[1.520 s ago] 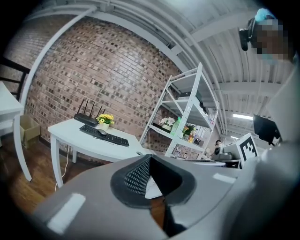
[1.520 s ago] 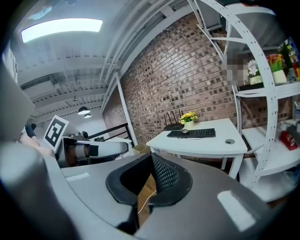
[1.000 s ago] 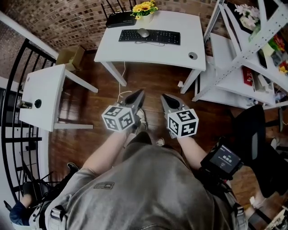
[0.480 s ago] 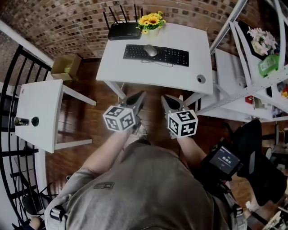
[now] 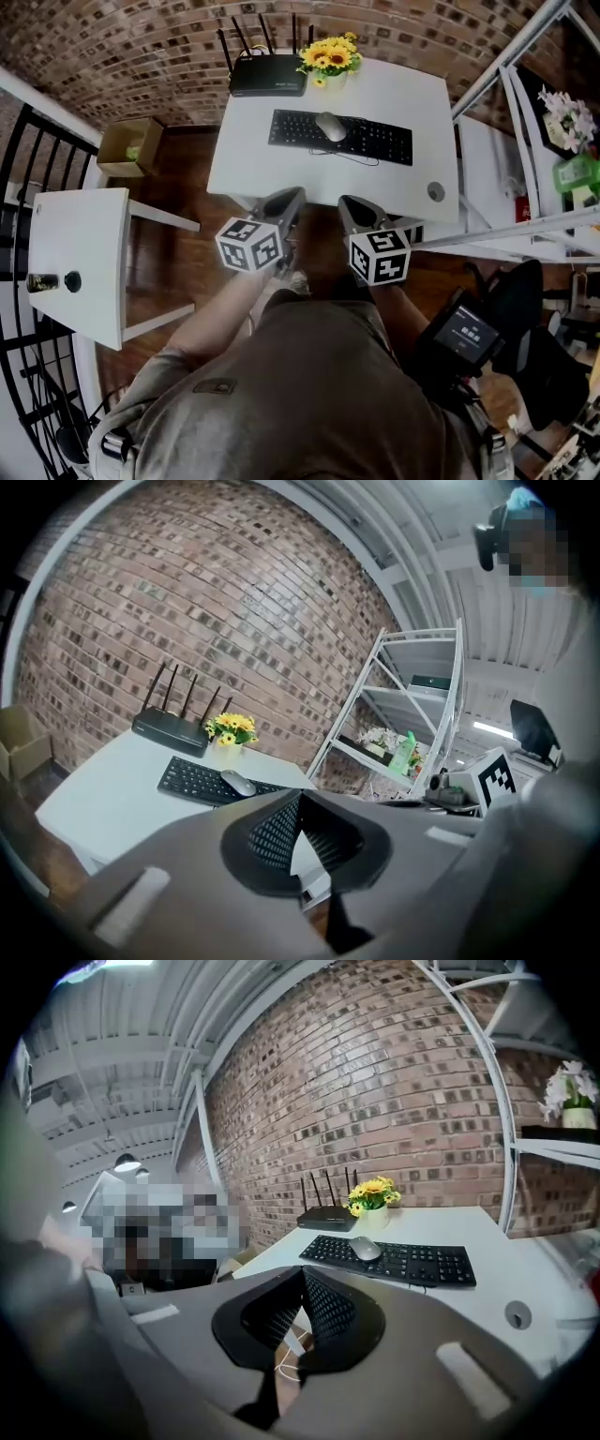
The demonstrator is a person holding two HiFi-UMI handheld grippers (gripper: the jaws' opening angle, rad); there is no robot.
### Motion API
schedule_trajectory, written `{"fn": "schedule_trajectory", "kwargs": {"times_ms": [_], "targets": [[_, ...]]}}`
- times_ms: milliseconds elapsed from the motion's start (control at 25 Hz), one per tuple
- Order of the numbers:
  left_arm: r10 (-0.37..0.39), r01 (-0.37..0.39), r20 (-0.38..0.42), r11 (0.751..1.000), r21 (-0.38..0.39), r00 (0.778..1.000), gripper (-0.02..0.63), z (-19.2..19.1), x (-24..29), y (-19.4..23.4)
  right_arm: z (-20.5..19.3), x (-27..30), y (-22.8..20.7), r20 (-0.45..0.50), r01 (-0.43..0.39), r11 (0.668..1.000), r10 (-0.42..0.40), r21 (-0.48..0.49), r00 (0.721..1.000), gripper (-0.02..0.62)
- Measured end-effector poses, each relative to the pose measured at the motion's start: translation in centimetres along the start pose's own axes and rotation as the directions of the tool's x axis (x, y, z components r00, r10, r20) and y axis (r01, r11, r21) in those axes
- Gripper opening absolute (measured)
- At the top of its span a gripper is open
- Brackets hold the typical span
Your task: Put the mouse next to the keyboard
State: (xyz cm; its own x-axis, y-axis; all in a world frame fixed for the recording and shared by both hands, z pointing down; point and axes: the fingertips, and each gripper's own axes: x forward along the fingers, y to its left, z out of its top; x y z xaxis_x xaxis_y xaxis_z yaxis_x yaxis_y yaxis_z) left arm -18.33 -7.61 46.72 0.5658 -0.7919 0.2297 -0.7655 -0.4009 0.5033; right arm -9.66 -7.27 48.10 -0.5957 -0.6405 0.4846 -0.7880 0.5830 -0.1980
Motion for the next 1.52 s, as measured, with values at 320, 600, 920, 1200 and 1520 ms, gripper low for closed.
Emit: {"fn": "schedule_trajectory", "kwargs": {"times_ms": [320, 600, 920, 1200, 1520], "targets": [[0.029, -0.029, -0.016, 0.999, -0.023, 0.999, 0.002, 0.8, 4.5, 3.4, 1.6, 4.6, -4.0, -0.013, -0.01, 1.0, 0.01, 0.0, 1.0, 0.012], [0.105, -0.107, -0.036, 0.994, -0.034, 0.994, 0.002, 1.7, 8.5, 5.6, 4.2, 8.9, -8.2, -0.038, -0.056, 0.998, 0.054, -0.038, 0.998, 0.012], [0.174, -0.177, -0.037, 0.981, -0.084, 0.984, 0.002, 2.0, 12.0, 8.4, 4.2, 13.2, -11.5, -0.104, -0.101, 0.993, 0.094, -0.067, 0.99, 0.012], [0.158, -0.168, -0.09, 0.979, -0.114, 0.983, 0.0, 1.8, 13.3, 11.7, 2.7, 16.7, -12.0, -0.222, -0.083, 0.988, 0.052, -0.134, 0.974, 0.079], [0.12, -0.144, -0.144, 0.975, -0.167, 0.982, 0.002, 0.6, 14.6, 14.3, 0.5, 20.4, -12.0, -0.352, -0.092, 0.966, 0.002, -0.24, 0.936, 0.274]]}}
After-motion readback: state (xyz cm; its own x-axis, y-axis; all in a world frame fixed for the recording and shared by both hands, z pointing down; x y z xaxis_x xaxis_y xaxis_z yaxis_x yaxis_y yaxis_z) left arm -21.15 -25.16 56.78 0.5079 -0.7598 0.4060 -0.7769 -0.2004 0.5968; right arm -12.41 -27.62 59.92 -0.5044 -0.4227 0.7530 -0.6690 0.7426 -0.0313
